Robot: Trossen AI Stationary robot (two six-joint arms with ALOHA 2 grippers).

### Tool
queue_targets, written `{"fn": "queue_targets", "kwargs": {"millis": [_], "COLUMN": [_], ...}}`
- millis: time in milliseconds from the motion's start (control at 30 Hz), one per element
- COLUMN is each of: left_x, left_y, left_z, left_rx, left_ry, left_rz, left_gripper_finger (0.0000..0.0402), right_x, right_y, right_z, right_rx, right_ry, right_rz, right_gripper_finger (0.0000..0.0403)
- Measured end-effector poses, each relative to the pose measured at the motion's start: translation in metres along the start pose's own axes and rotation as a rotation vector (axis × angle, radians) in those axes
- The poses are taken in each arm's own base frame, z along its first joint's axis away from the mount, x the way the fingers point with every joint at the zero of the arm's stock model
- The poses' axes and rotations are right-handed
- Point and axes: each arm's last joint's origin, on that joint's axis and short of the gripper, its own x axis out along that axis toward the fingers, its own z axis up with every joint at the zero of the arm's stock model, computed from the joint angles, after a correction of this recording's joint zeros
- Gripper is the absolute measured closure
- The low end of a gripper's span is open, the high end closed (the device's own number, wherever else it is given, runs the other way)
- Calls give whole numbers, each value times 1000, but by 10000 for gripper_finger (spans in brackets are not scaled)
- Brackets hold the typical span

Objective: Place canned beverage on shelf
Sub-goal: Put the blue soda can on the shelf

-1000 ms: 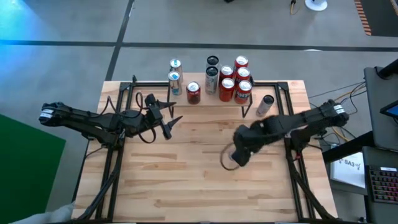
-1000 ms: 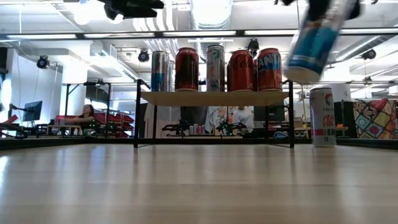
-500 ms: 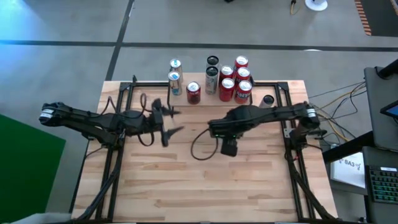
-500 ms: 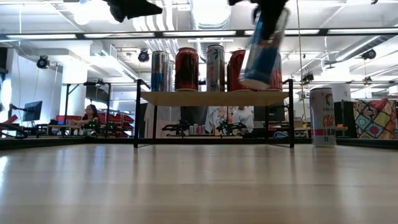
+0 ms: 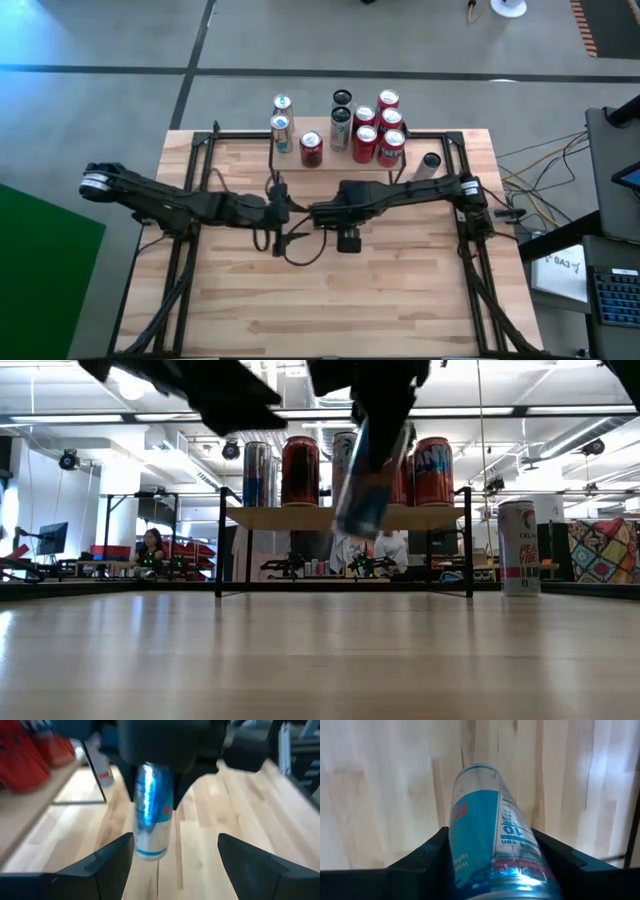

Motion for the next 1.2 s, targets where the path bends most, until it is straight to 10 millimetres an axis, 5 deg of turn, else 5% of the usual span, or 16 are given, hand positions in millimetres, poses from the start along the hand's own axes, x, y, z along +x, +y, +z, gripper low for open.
{"fn": "queue_targets", "kwargs": {"millis": [367, 733, 1067, 1200], "left_x": [44, 71, 91, 92], "left_y": [-4, -7, -13, -13], "left_z": [-27, -42, -56, -57], "left_rx": [-54, -51, -23, -21], "left_ry": [60, 19, -13, -9], "left_rz": [137, 237, 155, 159], "left_gripper_finger": [123, 62, 62, 92], "right_x": [2, 1, -1, -1], "right_y": [2, 7, 10, 10], "right_z": [10, 11, 13, 13], "right_rx": [14, -4, -10, -28], "right_ry": [-94, -109, -139, -139], "right_rz": [-23, -13, 14, 13], "right_gripper_finger": [189, 189, 189, 189]}}
